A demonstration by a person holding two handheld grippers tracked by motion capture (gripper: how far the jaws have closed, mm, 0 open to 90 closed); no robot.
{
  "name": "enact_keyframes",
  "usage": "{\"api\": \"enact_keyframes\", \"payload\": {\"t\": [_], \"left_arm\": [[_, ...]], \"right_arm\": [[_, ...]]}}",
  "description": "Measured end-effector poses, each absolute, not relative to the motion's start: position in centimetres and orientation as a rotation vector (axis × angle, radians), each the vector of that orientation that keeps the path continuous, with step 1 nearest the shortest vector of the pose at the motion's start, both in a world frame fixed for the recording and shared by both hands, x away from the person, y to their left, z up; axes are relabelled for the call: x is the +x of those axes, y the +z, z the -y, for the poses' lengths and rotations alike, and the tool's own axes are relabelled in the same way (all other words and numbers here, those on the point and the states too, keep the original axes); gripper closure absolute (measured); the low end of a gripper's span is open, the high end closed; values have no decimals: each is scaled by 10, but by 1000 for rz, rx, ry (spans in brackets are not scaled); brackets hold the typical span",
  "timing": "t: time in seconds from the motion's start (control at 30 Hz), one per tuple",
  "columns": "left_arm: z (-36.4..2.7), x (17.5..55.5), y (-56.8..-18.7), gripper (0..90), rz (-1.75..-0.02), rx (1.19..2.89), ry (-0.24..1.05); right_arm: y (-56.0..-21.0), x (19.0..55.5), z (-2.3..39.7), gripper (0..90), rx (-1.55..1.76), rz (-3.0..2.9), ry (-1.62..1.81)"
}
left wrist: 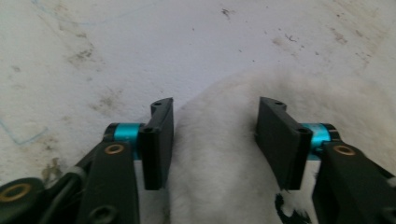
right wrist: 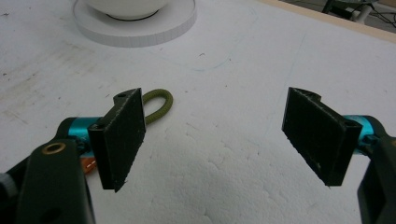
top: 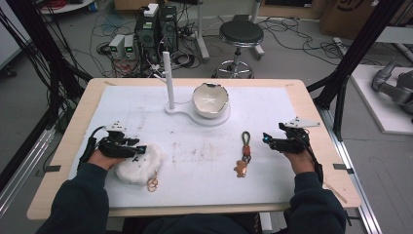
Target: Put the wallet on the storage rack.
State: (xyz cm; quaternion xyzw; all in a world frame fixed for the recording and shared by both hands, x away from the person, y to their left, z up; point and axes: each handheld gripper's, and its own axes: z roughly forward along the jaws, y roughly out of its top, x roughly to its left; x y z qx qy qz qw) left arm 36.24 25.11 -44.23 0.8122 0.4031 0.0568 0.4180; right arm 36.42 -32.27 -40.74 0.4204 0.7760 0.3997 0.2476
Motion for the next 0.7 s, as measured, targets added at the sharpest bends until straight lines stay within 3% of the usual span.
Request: {"api": "enact_keyframes", "payload": {"t": [0.23, 0.7], "left_arm": [[-253, 362, -436, 755, -994, 2016, 134], [-241, 352, -400, 789, -847, 1683, 401]], "right_arm": [[-408, 364, 321, 231, 1143, -2128, 1078], [-407, 364, 299, 231, 1087, -2182, 1139]]}}
